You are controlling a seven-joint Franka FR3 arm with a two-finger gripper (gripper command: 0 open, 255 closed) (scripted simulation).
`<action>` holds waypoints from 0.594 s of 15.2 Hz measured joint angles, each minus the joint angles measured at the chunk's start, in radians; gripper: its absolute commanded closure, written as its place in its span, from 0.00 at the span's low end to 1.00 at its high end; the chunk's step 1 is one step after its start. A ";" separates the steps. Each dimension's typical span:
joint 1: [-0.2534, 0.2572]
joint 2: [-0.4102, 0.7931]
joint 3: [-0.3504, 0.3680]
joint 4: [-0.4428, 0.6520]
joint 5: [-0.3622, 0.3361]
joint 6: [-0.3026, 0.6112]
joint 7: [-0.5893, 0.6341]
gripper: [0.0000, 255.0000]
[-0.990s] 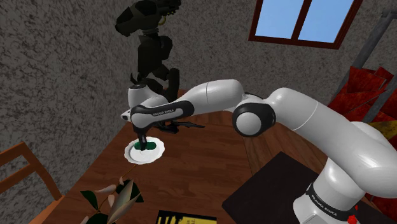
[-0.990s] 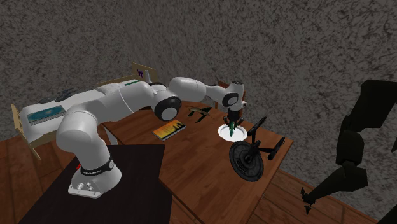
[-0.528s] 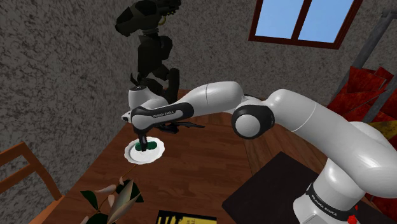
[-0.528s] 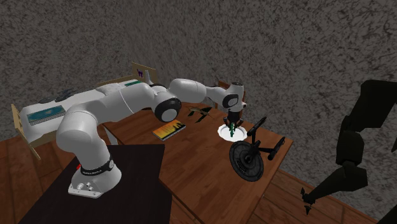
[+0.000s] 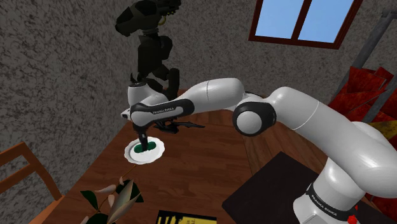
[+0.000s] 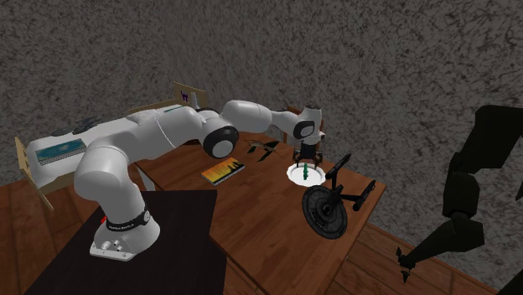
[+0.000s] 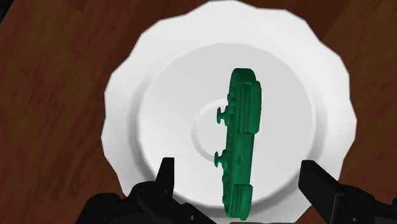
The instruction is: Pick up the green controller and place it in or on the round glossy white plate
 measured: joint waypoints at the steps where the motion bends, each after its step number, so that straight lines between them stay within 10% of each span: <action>1: -0.005 -0.027 0.002 -0.022 0.001 -0.005 0.000 0.00; 9: -0.010 -0.080 0.005 -0.060 0.002 -0.020 0.002 0.00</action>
